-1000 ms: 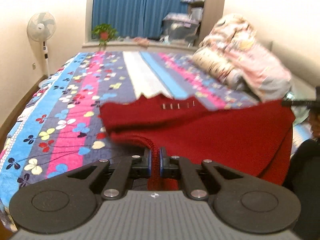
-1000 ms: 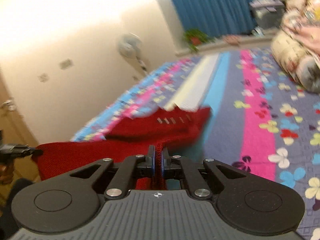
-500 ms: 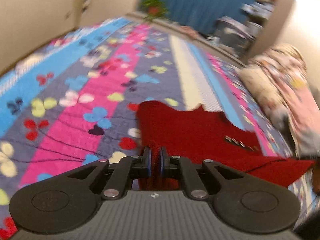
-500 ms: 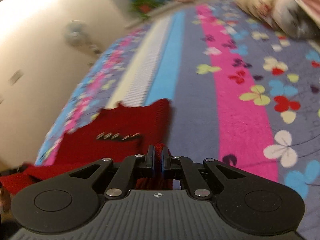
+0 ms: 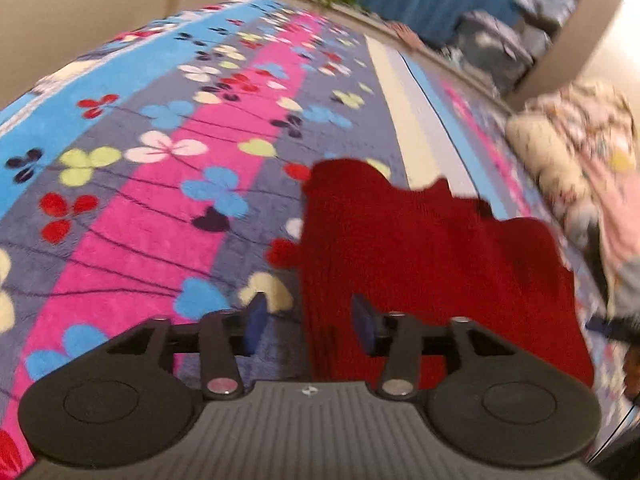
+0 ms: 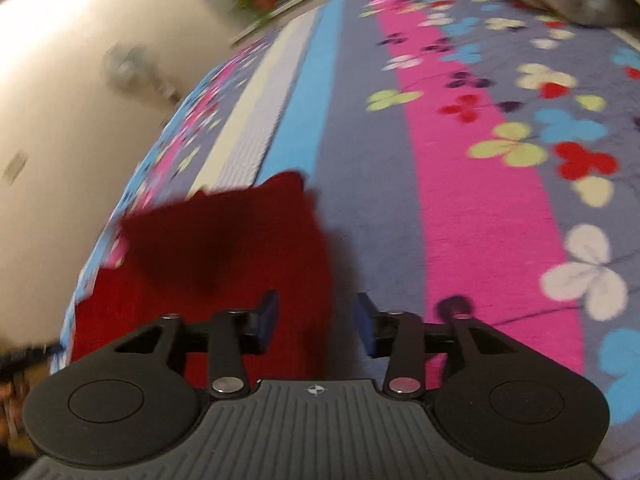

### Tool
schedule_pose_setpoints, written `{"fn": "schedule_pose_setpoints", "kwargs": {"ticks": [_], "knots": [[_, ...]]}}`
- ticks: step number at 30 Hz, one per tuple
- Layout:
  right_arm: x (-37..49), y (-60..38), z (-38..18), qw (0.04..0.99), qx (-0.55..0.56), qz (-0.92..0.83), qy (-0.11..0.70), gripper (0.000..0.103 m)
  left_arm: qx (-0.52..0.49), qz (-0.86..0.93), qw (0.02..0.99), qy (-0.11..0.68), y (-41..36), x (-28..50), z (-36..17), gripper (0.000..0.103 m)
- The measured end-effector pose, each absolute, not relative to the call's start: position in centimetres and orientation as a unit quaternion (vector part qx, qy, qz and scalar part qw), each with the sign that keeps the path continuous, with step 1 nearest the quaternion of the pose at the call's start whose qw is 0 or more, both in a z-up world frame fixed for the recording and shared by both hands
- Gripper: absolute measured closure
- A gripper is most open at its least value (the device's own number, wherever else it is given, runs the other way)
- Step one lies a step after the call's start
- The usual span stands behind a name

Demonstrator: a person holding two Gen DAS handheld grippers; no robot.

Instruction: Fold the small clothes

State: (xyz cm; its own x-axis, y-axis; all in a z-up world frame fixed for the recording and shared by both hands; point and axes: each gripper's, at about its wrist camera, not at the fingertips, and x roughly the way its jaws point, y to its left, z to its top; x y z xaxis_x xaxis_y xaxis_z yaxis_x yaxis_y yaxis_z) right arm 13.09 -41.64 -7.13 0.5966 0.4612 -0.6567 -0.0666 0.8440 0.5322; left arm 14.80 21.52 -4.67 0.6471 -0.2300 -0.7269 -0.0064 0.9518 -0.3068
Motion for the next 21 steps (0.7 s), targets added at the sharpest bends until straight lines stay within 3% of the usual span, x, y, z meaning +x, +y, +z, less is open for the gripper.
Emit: {"fn": "schedule_pose_setpoints", "kwargs": {"ticks": [2,6,7,8,9,10,19,21], "knots": [[13.8,-40.5,-7.7,0.857,0.23,0.158,0.433,0.043,-0.131,-0.067,0.895,0.421,20.5,15.5,-5.1,0.04],[15.4,-38.0,-9.0,0.85,0.203,0.154,0.461,0.043,-0.122,-0.065,0.888,0.438,19.0,16.9,-6.5,0.041],[15.6,-37.7,-9.0,0.854,0.191,0.146,0.46,0.047,-0.12,-0.064,0.889,0.438,18.6,17.2,-6.6,0.052],[15.9,-37.3,-8.8,0.859,0.185,0.14,0.456,0.068,-0.121,-0.067,0.89,0.435,18.4,17.4,-6.6,0.077],[15.9,-37.3,-8.5,0.862,0.187,0.136,0.451,0.084,-0.12,-0.074,0.893,0.427,18.1,17.5,-6.2,0.09],[15.7,-37.4,-8.1,0.867,0.193,0.134,0.439,0.092,-0.107,-0.074,0.901,0.414,17.8,17.5,-5.7,0.09],[13.8,-37.6,-1.2,0.963,0.159,0.079,0.201,0.093,-0.04,0.015,0.973,0.229,16.7,17.2,-0.4,0.09],[14.4,-37.1,-1.3,0.967,0.151,0.073,0.194,0.093,-0.038,0.032,0.974,0.22,16.3,18.1,-0.4,0.09]]}}
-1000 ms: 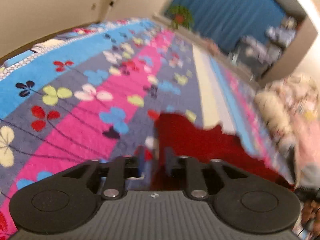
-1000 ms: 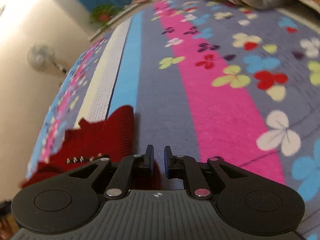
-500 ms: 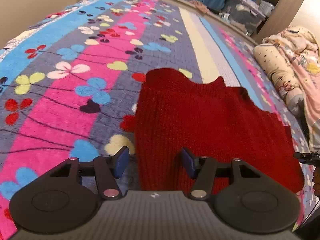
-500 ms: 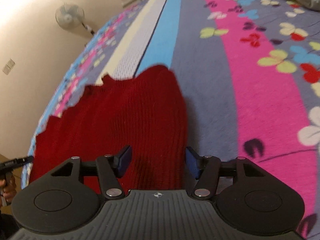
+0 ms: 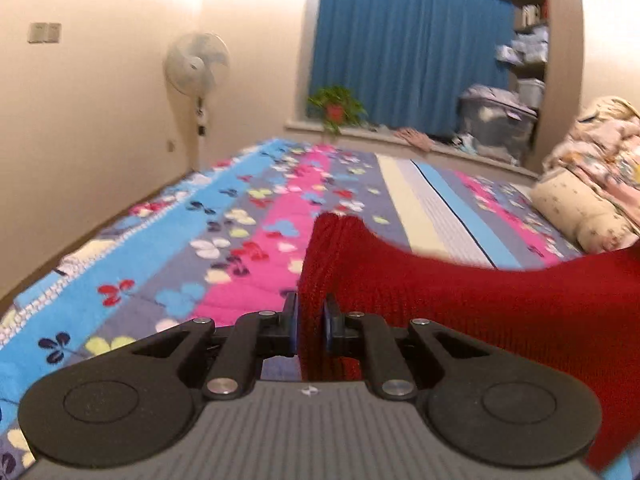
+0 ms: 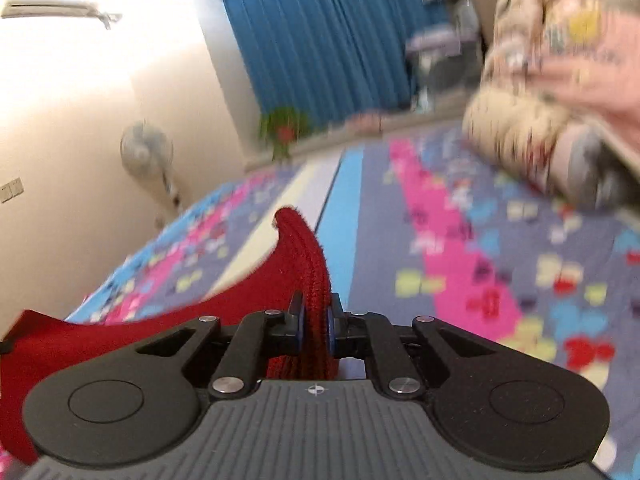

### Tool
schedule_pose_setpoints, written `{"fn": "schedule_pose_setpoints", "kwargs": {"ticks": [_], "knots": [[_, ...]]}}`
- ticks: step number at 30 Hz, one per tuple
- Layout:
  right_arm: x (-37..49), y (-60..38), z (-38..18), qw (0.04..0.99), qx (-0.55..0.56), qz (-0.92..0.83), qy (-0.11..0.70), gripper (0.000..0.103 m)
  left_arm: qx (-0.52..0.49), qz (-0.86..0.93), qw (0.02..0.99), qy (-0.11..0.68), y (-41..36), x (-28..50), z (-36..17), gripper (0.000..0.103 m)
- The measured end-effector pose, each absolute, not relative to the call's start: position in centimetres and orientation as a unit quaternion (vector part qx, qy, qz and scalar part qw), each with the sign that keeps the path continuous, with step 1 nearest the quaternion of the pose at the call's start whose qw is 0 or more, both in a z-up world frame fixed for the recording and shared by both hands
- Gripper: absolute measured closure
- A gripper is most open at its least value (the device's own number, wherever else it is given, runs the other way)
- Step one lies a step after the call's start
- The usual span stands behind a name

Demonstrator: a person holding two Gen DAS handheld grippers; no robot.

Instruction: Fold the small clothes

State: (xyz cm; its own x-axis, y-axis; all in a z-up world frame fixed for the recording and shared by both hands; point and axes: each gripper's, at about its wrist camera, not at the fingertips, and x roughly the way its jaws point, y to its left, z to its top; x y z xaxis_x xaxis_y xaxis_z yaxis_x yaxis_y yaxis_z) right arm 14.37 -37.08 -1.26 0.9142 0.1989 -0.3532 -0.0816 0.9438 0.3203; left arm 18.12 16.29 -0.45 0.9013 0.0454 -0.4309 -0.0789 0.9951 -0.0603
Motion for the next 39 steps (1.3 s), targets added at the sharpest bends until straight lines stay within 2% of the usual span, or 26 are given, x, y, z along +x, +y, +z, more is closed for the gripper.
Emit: {"fn": "schedule_pose_setpoints", "kwargs": {"ticks": [2,4,6,19,21,23,24,27,30,32,34,39], "knots": [[16.2,-36.6,-2.9,0.959,0.138,0.055,0.242,0.093,-0.03,0.035,0.964,0.261,15.8,19.8,-1.9,0.09],[18.5,-36.2,-5.7,0.935,0.122,0.041,0.332,0.093,-0.017,0.032,0.943,0.332,15.1,21.7,-4.3,0.09],[19.9,-36.3,-8.4,0.907,0.126,0.026,0.4,0.093,0.001,0.032,0.932,0.36,14.5,22.5,-5.7,0.09],[19.2,-36.3,-7.6,0.915,0.124,0.041,0.382,0.091,0.001,0.031,0.935,0.354,14.8,21.9,-5.3,0.088],[18.9,-36.4,-7.3,0.915,0.124,0.036,0.381,0.086,0.002,0.036,0.933,0.358,14.8,21.7,-5.2,0.083],[18.3,-36.6,-7.0,0.917,0.119,0.028,0.379,0.062,0.007,0.044,0.932,0.36,15.0,21.5,-5.2,0.068],[18.0,-36.9,-6.8,0.918,0.117,0.026,0.377,0.059,0.008,0.043,0.933,0.358,15.1,21.1,-5.1,0.066],[16.6,-37.8,-6.4,0.914,0.129,0.033,0.383,0.059,-0.004,0.035,0.933,0.357,15.9,20.0,-4.7,0.064],[15.2,-38.2,-6.5,0.899,0.148,0.058,0.407,0.057,-0.031,0.022,0.929,0.369,16.9,18.5,-4.3,0.054],[14.2,-37.8,-6.9,0.888,0.149,0.071,0.428,0.052,-0.051,0.009,0.924,0.38,17.4,17.5,-4.3,0.044],[13.4,-37.2,-7.5,0.88,0.138,0.073,0.449,0.049,-0.073,-0.009,0.911,0.406,17.9,16.6,-4.9,0.038],[11.7,-36.8,-8.2,0.869,0.144,0.065,0.469,0.043,-0.097,-0.029,0.886,0.453,18.6,14.5,-6.5,0.036]]}}
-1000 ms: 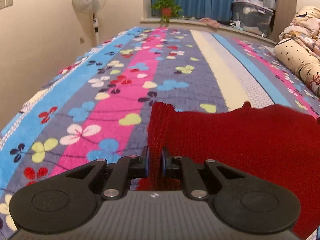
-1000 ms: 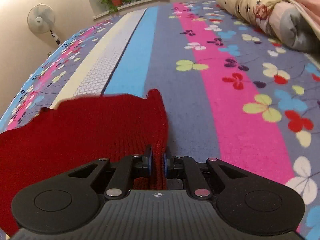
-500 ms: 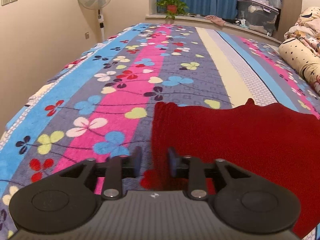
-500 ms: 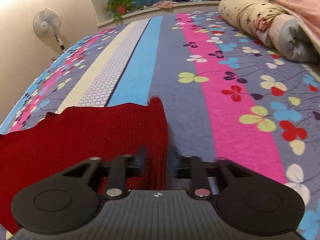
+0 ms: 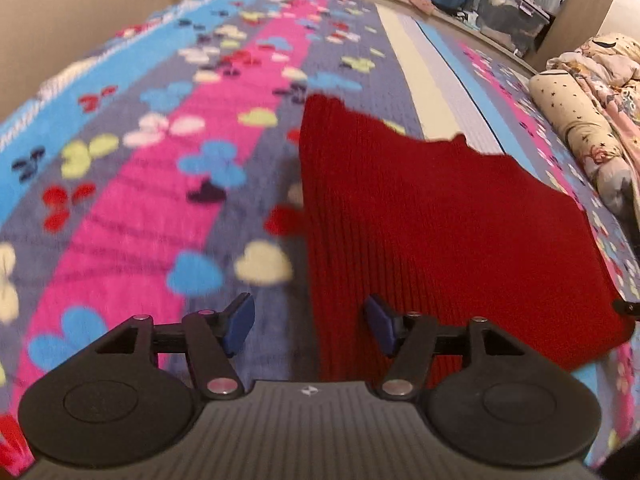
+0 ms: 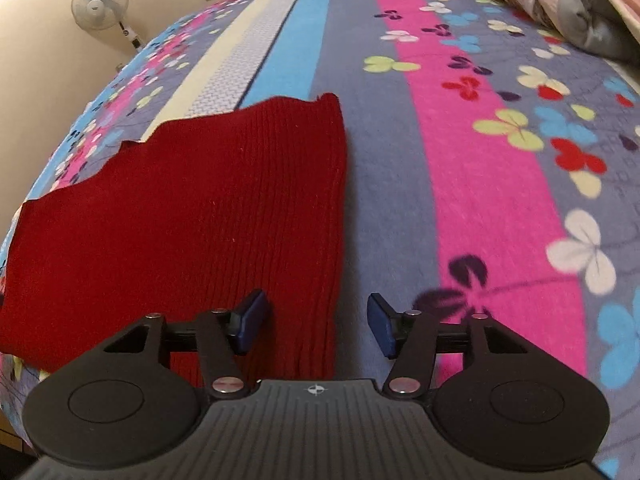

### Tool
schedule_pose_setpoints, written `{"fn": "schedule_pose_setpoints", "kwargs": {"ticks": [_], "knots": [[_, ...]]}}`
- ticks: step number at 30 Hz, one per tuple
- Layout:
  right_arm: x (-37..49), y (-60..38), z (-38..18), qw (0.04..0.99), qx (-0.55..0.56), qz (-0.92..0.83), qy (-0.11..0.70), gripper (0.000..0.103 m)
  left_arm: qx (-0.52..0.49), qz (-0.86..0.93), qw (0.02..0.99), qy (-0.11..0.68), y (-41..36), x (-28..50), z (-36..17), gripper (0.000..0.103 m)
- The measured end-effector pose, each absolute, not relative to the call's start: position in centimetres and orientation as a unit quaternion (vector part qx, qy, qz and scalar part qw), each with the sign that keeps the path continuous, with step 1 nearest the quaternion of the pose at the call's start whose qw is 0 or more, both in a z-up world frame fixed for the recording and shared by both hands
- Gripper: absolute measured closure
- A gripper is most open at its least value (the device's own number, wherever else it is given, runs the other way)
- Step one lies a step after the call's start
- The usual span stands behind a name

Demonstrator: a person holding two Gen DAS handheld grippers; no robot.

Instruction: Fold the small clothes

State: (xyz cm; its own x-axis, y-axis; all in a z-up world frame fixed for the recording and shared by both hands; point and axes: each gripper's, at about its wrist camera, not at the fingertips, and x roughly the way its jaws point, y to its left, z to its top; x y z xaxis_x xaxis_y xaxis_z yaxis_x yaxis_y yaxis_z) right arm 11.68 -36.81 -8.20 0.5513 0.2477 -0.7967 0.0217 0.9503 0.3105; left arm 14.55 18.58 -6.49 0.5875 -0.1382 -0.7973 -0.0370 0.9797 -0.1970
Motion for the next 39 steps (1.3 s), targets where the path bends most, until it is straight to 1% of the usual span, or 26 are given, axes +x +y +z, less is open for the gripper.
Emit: {"fn": "schedule_pose_setpoints", "kwargs": {"ticks": [6,7,9,10,11,12,14,15,19,22,23,25,27,28,29,31,32,33,34,35,36,38,39], "knots": [[10.5,-38.0,-8.5,0.853,0.215,0.05,0.474,0.043,-0.134,-0.041,0.873,0.468,19.2,13.1,-7.6,0.036],[10.3,-38.0,-8.5,0.851,0.222,0.049,0.473,0.043,-0.14,-0.043,0.871,0.468,19.2,13.0,-7.7,0.037],[10.0,-37.4,-8.6,0.853,0.216,0.054,0.472,0.043,-0.143,-0.048,0.872,0.466,18.9,12.7,-7.7,0.047],[10.1,-37.0,-8.6,0.855,0.206,0.059,0.473,0.044,-0.141,-0.056,0.872,0.466,18.7,12.7,-7.7,0.066],[10.0,-36.6,-8.6,0.857,0.196,0.066,0.473,0.048,-0.137,-0.068,0.872,0.465,18.4,12.6,-7.7,0.085],[9.8,-36.2,-8.6,0.86,0.189,0.073,0.469,0.055,-0.128,-0.069,0.874,0.464,18.1,12.4,-7.7,0.086],[9.5,-35.7,-8.1,0.868,0.18,0.08,0.456,0.083,-0.101,-0.069,0.882,0.456,17.4,12.1,-7.2,0.089],[9.3,-35.8,-7.7,0.873,0.177,0.084,0.447,0.088,-0.099,-0.07,0.884,0.452,17.3,11.8,-6.8,0.089],[8.2,-37.6,-4.2,0.893,0.207,0.106,0.385,0.09,-0.137,-0.094,0.893,0.418,18.0,9.6,-3.8,0.091],[6.8,-38.7,-1.9,0.902,0.208,0.122,0.359,0.091,-0.162,-0.122,0.899,0.389,18.8,7.0,-2.1,0.091],[6.5,-39.0,-1.8,0.902,0.204,0.115,0.362,0.091,-0.164,-0.121,0.897,0.392,19.0,6.4,-2.2,0.09],[6.7,-39.4,-3.1,0.892,0.197,0.092,0.396,0.091,-0.167,-0.109,0.884,0.423,19.1,6.5,-3.3,0.088],[7.7,-39.2,-5.5,0.869,0.187,0.069,0.453,0.087,-0.131,-0.082,0.873,0.463,18.7,7.4,-4.6,0.086],[8.1,-39.0,-6.4,0.861,0.175,0.051,0.475,0.086,-0.107,-0.062,0.874,0.47,18.5,7.7,-4.9,0.086],[8.2,-38.9,-6.8,0.861,0.162,0.036,0.481,0.081,-0.084,-0.041,0.88,0.467,18.3,7.9,-4.9,0.085],[8.0,-38.5,-5.8,0.877,0.143,0.024,0.458,0.076,-0.059,-0.021,0.897,0.437,18.1,7.9,-4.0,0.083],[7.6,-38.2,-5.1,0.888,0.135,0.023,0.439,0.076,-0.065,-0.028,0.905,0.42,18.0,7.8,-3.4,0.075],[7.4,-38.0,-4.4,0.899,0.125,0.026,0.42,0.076,-0.078,-0.045,0.91,0.404,17.9,7.7,-2.9,0.07],[7.3,-37.8,-3.8,0.906,0.119,0.033,0.404,0.074,-0.085,-0.063,0.912,0.396,17.6,7.7,-2.7,0.059],[7.2,-37.8,-3.7,0.909,0.118,0.042,0.396,0.071,-0.083,-0.075,0.913,0.392,17.1,7.8,-2.6,0.052],[7.3,-37.8,-3.8,0.908,0.124,0.052,0.398,0.07,-0.073,-0.085,0.912,0.394,16.4,7.9,-2.8,0.05],[8.0,-37.6,-5.3,0.891,0.129,0.064,0.432,0.065,-0.047,-0.093,0.9,0.423,15.2,8.8,-3.8,0.042],[8.4,-37.4,-6.4,0.879,0.117,0.059,0.459,0.064,-0.027,-0.084,0.889,0.45,14.8,9.4,-4.8,0.042]]}}
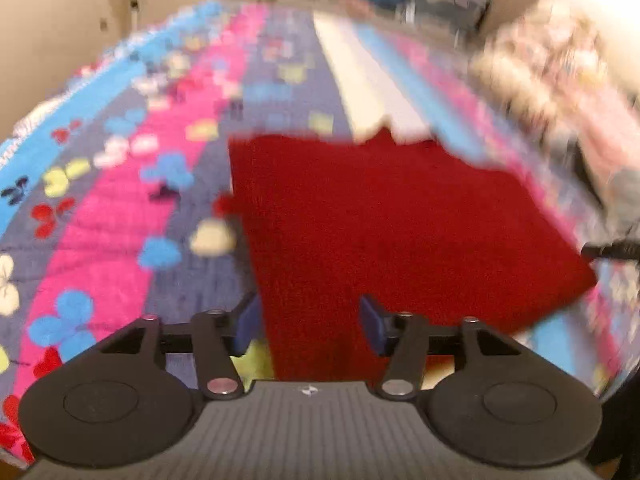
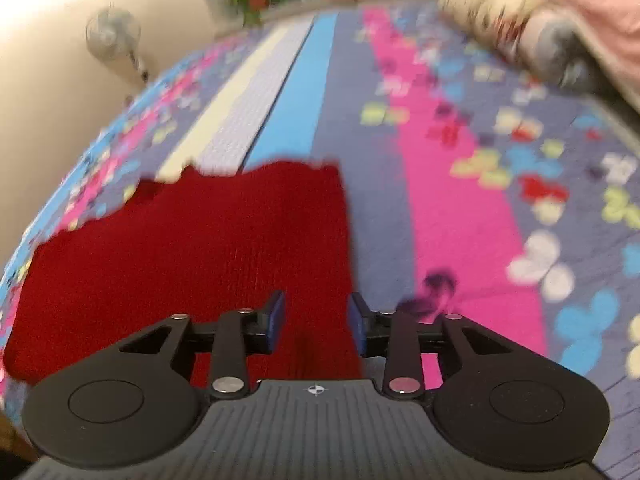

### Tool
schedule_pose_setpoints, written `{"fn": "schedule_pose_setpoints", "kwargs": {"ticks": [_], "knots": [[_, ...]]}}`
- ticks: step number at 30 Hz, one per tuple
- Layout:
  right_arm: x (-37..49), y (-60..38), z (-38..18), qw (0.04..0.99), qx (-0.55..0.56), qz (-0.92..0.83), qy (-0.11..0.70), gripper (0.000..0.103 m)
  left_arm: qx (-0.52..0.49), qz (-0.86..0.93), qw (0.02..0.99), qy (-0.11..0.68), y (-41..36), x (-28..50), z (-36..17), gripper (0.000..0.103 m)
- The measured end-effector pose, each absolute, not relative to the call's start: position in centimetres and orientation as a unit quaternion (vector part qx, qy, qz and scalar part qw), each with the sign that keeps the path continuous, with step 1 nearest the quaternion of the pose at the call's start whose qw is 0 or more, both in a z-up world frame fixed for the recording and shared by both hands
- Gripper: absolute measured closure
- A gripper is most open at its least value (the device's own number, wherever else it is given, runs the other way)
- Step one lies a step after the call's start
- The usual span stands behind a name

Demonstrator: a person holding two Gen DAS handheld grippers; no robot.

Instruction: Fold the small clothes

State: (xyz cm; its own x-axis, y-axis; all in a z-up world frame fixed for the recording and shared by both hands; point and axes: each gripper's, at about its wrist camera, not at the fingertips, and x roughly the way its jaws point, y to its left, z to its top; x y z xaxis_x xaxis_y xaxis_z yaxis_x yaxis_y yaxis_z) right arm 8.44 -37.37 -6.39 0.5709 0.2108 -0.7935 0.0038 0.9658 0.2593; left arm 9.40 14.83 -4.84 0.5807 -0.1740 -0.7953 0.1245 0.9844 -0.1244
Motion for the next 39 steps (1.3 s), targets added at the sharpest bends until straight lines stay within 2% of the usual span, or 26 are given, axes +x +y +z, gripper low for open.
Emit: {"fn": "schedule_pose_setpoints", "kwargs": {"ticks": [1,3,5,7,11,17,20,29,35,39], "knots": [[8.8,-37.1,-7.5,0.866,0.097,0.05,0.489,0.062,-0.008,-0.067,0.876,0.477,14.5,9.8,-5.9,0.042],[9.1,-37.3,-8.3,0.858,0.092,0.031,0.505,0.049,0.014,-0.043,0.865,0.5,14.1,10.3,-7.0,0.04],[8.9,-37.7,-7.1,0.869,0.114,0.035,0.48,0.05,0.01,-0.051,0.878,0.475,13.9,9.9,-6.1,0.04],[8.7,-37.6,-6.4,0.881,0.106,0.039,0.46,0.05,0.006,-0.058,0.888,0.456,13.9,9.5,-5.6,0.035],[8.9,-36.9,-8.3,0.865,0.076,0.025,0.495,0.05,0.035,-0.031,0.871,0.488,13.6,9.8,-6.9,0.028],[6.3,-34.5,-4.6,0.928,0.032,0.052,0.368,0.05,0.02,0.016,0.927,0.374,15.3,8.3,-3.9,0.012],[5.3,-32.7,-4.1,0.939,0.038,0.067,0.335,0.05,0.001,0.068,0.935,0.347,16.9,7.8,-2.7,0.012],[3.5,-22.4,-2.7,0.949,0.042,0.098,0.298,0.05,-0.065,0.1,0.935,0.335,22.6,5.8,-0.3,0.012],[3.4,-13.2,-3.0,0.932,0.082,0.146,0.321,0.051,-0.078,0.115,0.936,0.324,26.7,2.4,0.2,0.012],[1.9,-5.9,-3.6,0.921,0.056,0.208,0.325,0.051,-0.108,0.131,0.933,0.318,30.1,0.2,0.1,0.012]]}}
